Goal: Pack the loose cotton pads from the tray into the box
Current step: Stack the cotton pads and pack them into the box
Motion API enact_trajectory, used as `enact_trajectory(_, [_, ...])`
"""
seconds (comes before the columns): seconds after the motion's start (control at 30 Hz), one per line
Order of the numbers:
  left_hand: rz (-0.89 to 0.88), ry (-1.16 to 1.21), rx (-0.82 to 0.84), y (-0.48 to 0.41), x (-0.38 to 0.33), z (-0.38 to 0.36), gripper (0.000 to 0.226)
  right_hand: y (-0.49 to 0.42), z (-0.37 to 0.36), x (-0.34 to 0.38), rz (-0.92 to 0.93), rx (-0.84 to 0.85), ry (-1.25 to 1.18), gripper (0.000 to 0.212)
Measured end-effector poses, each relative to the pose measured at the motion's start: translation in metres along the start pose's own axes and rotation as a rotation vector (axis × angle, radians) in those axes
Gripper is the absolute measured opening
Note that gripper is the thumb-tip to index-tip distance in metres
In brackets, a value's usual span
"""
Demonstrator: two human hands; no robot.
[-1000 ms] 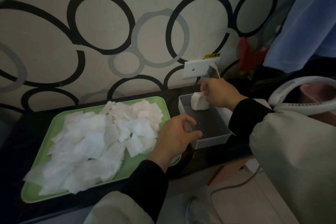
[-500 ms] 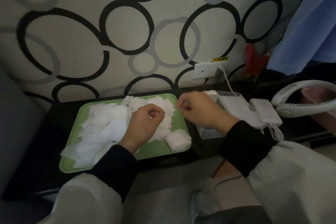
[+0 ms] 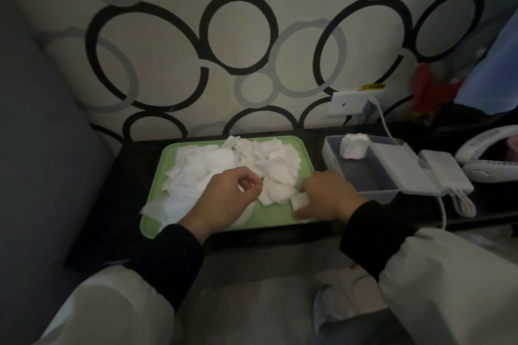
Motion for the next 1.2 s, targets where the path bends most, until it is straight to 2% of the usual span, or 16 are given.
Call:
enact_trajectory(0.17, [0.021,0.012,-0.021,0.002,0.012,0.011,0.006,0.001,0.002,-0.003,-0.035,0.044,-0.047,0.063])
enact_trajectory(0.3, [0.029,0.02,-0.01,0.002,0.012,0.01,0.006,0.008,0.003,-0.008,-0.05,0.111,-0.235,0.055])
enact_trajectory(0.4, [0.034,0.028,-0.002,0.002,0.01,0.006,0.005,0.006,0.011,-0.012,-0.017,0.04,-0.378,0.053])
enact_trajectory(0.53, [0.124,0.233,0.015,0.001,0.013,-0.003,0.01,0.006,0.027,-0.003,0.082,-0.092,-0.879,0.047])
enact_trajectory(0.67, [0.19,0.62,0.116,0.005,0.0,-0.015,0.016,0.011,0.028,0.025,0.19,-0.034,-1.343,0.032])
enact_trajectory(0.8, [0.171,0.802,0.077,0.005,-0.009,-0.01,0.02,0.006,0.019,0.036,0.172,0.017,-1.641,0.027])
enact_trajectory(0.97, [0.173,0.873,0.032,0.002,-0.005,-0.005,0.029,0.002,0.017,0.04,0.118,0.016,-1.881,0.027])
enact_trajectory(1.2, [0.148,0.94,-0.063,-0.001,0.002,0.009,0.028,0.002,0.012,0.054,0.068,0.118,-1.965,0.032])
Point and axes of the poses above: each hand's wrist, its own y-axis away from the middle knuckle, its own z-axis out of the back of the hand, x = y × z, the point moved 10 cm from there along -y, towards the middle knuckle, and after that the axes turned 12 degrees about -y, right-handed, at the moved point
